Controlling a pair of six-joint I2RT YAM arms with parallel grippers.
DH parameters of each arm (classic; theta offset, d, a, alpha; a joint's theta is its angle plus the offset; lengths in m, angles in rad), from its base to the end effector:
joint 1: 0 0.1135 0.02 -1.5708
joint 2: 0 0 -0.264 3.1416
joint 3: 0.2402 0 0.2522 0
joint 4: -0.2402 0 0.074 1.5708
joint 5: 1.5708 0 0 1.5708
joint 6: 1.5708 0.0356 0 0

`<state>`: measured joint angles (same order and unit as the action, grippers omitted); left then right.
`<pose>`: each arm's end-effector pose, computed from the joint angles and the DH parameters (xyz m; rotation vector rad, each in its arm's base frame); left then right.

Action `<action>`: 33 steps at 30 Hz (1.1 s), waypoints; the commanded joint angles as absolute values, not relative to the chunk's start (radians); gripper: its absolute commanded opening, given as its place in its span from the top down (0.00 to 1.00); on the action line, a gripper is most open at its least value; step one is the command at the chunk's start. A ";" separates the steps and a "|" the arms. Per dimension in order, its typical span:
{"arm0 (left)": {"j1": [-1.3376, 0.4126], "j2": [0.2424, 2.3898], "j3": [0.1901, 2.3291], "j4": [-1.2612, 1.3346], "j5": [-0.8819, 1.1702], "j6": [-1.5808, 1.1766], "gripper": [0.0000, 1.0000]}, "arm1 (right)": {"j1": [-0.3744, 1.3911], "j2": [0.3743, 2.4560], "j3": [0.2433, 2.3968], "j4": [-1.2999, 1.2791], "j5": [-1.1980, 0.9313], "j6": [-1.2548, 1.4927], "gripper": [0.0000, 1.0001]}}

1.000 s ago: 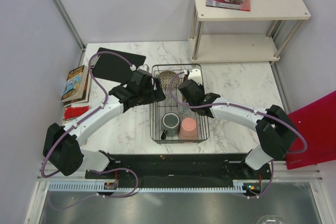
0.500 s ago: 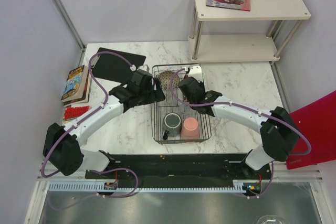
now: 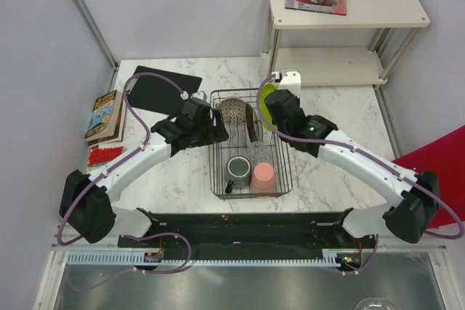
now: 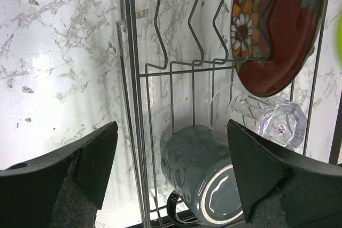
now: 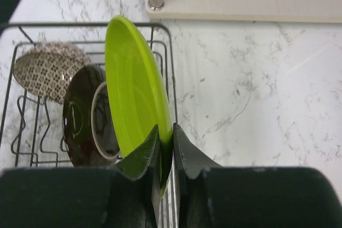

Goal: Unload the mixed dishes from the dish rack
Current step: Pick up the plate from the dish rack, then place the plate at the center of the board.

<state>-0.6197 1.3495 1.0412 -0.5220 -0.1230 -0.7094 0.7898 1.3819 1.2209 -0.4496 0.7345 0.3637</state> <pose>0.2365 -0.1634 0.2732 -0.1681 2.4410 -0.4670 0.2310 0.1992 0.3352 -0.0308 2.0109 -0.0760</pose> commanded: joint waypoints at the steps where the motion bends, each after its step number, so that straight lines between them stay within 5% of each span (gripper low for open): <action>1: -0.626 1.348 1.029 -0.489 -0.091 -0.732 0.11 | 0.740 1.280 1.263 -0.482 0.735 0.370 1.00; 9: -0.626 1.324 1.006 -0.469 -0.072 -0.741 0.11 | 0.695 1.180 1.180 -0.468 0.700 0.454 1.00; 20: -0.626 1.295 0.942 -0.422 -0.038 -0.741 0.11 | 0.146 0.901 0.743 -0.137 0.226 0.852 1.00; 33: -0.626 1.285 0.907 -0.374 0.087 -0.750 0.12 | -0.100 1.195 0.623 0.104 0.147 1.017 1.00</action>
